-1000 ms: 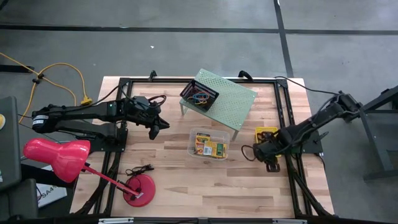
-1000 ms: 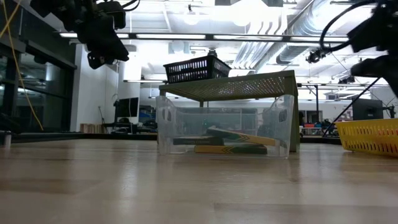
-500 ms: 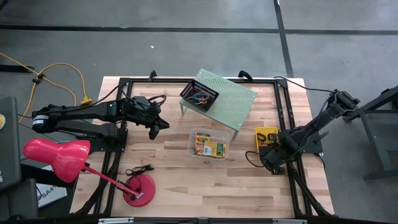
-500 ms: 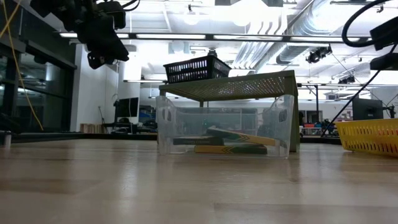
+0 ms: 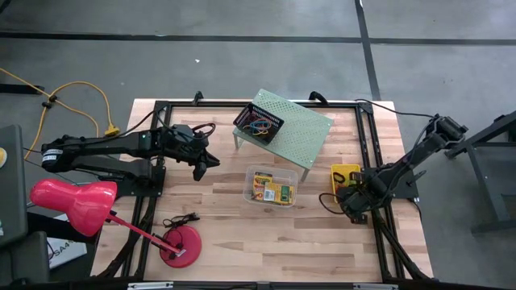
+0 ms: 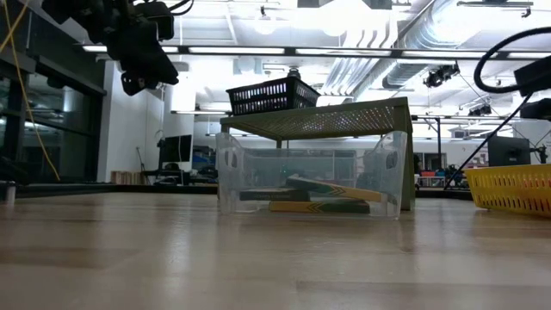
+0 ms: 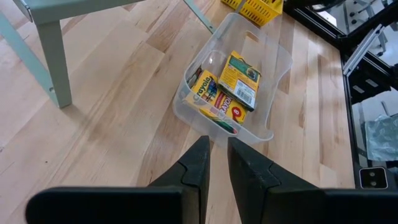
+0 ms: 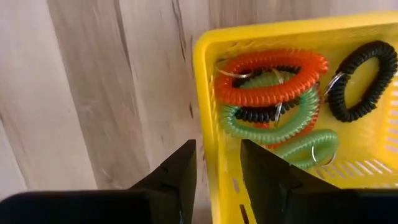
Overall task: Pick & Place Office Desk Supplies
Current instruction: Put the yellow bin with spring keychains on the shelf
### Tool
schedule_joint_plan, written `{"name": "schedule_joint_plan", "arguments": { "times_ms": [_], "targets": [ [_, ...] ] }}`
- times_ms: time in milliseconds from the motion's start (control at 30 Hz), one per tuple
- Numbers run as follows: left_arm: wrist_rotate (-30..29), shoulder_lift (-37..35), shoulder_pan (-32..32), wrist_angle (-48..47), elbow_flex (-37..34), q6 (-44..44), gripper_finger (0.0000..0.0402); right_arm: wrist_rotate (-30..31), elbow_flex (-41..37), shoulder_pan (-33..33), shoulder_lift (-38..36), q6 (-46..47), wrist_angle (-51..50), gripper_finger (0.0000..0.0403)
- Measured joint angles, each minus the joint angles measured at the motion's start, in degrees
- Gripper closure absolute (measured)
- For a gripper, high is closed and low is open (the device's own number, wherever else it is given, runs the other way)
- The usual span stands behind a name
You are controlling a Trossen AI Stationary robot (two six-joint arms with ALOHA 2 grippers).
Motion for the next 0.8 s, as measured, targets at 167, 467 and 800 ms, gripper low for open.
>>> {"name": "schedule_joint_plan", "arguments": {
  "times_ms": [167,467,800],
  "targets": [
    [0.00,0.00,-0.02,0.09,0.00,0.01,0.0350,-0.24,-1.54,0.00,0.00,0.17,1.00,0.0291],
    [-0.01,0.00,-0.01,0.20,0.00,-0.01,0.0350,-0.63,-2.00,0.00,0.00,0.17,2.10,0.0331],
    [-0.02,0.00,-0.02,0.20,0.00,0.01,0.0350,-3.95,-0.75,-0.01,0.00,0.93,1.59,0.0398]
  ]
}}
